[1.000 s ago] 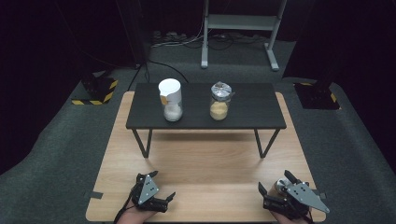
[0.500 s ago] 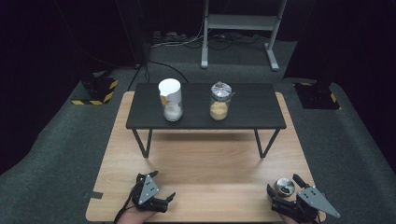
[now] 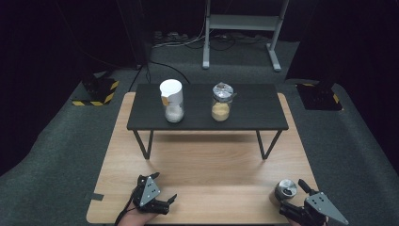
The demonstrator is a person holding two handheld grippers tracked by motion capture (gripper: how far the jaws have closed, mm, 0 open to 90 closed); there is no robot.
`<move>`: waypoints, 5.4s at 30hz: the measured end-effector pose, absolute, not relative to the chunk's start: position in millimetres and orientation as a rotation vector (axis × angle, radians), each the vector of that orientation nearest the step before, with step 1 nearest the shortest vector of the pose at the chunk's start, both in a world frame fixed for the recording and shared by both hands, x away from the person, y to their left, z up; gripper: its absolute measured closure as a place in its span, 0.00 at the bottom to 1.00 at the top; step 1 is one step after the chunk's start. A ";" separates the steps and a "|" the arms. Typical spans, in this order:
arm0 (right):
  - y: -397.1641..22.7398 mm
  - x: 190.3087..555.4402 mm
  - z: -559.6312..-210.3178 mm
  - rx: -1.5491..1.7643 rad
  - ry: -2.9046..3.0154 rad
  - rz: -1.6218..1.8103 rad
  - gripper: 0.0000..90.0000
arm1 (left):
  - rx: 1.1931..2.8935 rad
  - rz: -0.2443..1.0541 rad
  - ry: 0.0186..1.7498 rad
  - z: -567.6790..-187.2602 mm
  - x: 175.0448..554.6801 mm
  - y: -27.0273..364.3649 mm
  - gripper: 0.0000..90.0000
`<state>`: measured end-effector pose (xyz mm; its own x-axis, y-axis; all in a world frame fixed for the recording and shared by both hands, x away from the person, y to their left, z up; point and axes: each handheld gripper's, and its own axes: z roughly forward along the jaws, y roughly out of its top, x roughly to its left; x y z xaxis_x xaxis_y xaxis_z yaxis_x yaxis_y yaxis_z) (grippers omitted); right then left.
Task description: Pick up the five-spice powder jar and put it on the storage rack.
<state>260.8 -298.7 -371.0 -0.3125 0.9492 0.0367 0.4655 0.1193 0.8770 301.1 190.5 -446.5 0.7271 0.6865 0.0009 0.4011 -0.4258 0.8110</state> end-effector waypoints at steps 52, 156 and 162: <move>-297.0 263.6 -379.2 1.325 1.834 1.165 0.39 | 2.073 0.412 0.820 -446.7 301.7 190.6 0.01; -205.4 364.4 -249.8 1.025 1.688 1.433 0.39 | 2.059 0.395 0.796 -446.5 301.0 192.1 0.01; -203.3 368.9 -243.6 1.022 1.677 1.434 0.39 | 2.058 0.392 0.795 -446.5 301.1 192.4 0.01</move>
<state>368.9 -203.3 -243.6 -0.4482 0.8938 -0.0137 0.1251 0.0779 0.9891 301.1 192.4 -446.5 0.7464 0.6652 -0.0177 0.3909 -0.4168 0.8207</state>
